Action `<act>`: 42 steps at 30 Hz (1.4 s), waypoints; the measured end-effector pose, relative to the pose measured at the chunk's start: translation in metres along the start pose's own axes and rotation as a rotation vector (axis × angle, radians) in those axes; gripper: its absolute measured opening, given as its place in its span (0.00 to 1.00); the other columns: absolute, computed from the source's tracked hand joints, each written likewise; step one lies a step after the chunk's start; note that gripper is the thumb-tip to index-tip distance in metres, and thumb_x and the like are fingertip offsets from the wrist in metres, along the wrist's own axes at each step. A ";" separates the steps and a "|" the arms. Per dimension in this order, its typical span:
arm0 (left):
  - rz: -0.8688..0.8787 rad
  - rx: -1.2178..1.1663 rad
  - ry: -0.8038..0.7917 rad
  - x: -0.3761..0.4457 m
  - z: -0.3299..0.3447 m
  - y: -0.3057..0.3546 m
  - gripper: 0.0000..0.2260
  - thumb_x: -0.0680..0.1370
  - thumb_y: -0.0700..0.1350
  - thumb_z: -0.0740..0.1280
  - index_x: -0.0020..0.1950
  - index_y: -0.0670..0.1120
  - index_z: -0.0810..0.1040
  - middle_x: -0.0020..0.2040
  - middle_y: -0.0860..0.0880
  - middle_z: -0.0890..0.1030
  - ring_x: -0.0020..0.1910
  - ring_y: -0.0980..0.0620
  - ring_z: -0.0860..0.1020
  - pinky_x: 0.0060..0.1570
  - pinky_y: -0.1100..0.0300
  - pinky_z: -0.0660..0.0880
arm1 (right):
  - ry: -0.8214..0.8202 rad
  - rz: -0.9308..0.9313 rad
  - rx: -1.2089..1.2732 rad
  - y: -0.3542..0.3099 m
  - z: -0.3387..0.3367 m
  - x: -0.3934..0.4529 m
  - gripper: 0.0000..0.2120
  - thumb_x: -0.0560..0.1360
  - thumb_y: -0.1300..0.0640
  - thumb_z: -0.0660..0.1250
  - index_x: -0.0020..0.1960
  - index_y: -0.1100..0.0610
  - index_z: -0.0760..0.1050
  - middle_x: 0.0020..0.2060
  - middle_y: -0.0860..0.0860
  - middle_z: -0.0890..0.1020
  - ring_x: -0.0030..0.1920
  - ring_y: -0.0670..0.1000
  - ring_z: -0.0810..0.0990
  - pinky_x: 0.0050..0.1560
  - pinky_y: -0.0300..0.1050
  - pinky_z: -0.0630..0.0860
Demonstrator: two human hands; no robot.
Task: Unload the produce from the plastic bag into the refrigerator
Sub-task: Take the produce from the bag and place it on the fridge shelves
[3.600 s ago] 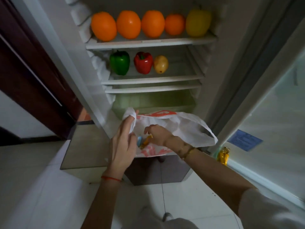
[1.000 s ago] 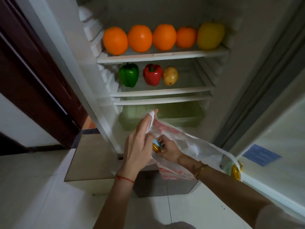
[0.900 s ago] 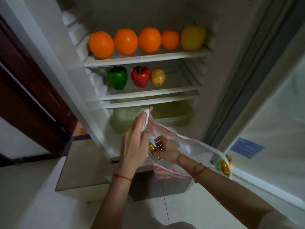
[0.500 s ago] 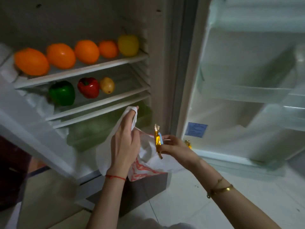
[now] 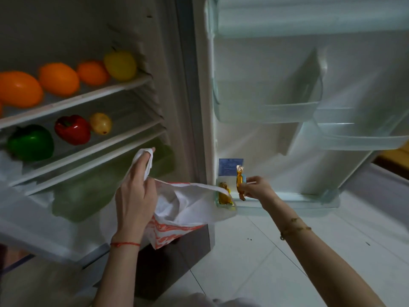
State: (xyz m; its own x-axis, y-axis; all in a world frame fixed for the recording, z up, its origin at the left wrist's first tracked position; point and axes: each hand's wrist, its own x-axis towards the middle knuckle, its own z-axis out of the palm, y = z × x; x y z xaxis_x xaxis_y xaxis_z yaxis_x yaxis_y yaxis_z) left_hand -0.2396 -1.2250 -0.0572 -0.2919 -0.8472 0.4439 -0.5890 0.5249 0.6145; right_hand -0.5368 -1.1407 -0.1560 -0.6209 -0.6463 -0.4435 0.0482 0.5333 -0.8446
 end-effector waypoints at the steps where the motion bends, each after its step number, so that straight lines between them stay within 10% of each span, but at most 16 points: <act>1: -0.001 -0.003 -0.004 -0.001 -0.001 -0.001 0.26 0.75 0.42 0.56 0.74 0.50 0.67 0.70 0.43 0.73 0.62 0.40 0.76 0.55 0.52 0.73 | 0.015 0.022 -0.073 0.003 0.003 0.005 0.12 0.68 0.63 0.73 0.50 0.64 0.79 0.39 0.56 0.81 0.40 0.53 0.78 0.44 0.44 0.77; 20: -0.042 -0.012 0.021 -0.021 -0.007 -0.004 0.26 0.75 0.42 0.56 0.74 0.49 0.67 0.72 0.44 0.71 0.64 0.42 0.75 0.55 0.57 0.71 | 0.020 -0.010 -0.760 0.027 0.030 0.006 0.21 0.79 0.47 0.62 0.47 0.67 0.80 0.40 0.57 0.79 0.38 0.55 0.74 0.38 0.43 0.69; 30: -0.097 -0.008 0.072 -0.026 -0.018 0.001 0.27 0.74 0.42 0.56 0.74 0.50 0.66 0.69 0.41 0.74 0.56 0.38 0.78 0.48 0.47 0.77 | -0.201 -0.183 -0.446 -0.021 0.029 -0.027 0.27 0.76 0.35 0.59 0.46 0.59 0.81 0.44 0.55 0.83 0.45 0.54 0.81 0.51 0.47 0.79; 34: -0.130 0.001 0.124 -0.034 -0.027 0.001 0.27 0.74 0.43 0.56 0.75 0.49 0.66 0.69 0.40 0.74 0.60 0.38 0.77 0.53 0.50 0.75 | -0.140 -0.321 -0.710 -0.033 0.037 -0.040 0.16 0.76 0.54 0.68 0.32 0.54 0.66 0.29 0.48 0.71 0.35 0.54 0.72 0.29 0.37 0.63; 42: -0.336 0.042 0.348 -0.066 -0.064 -0.010 0.23 0.79 0.36 0.60 0.74 0.47 0.68 0.64 0.44 0.78 0.54 0.50 0.76 0.50 0.62 0.69 | -0.243 -0.816 -0.683 -0.093 0.079 -0.080 0.10 0.77 0.54 0.65 0.38 0.58 0.74 0.35 0.57 0.83 0.37 0.58 0.80 0.39 0.48 0.75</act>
State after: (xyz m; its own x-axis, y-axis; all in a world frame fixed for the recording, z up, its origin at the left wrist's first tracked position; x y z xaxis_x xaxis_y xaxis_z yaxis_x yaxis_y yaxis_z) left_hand -0.1662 -1.1687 -0.0508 0.1849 -0.8875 0.4221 -0.6395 0.2175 0.7374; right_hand -0.4302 -1.1817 -0.0652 -0.0940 -0.9935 0.0635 -0.7992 0.0372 -0.5999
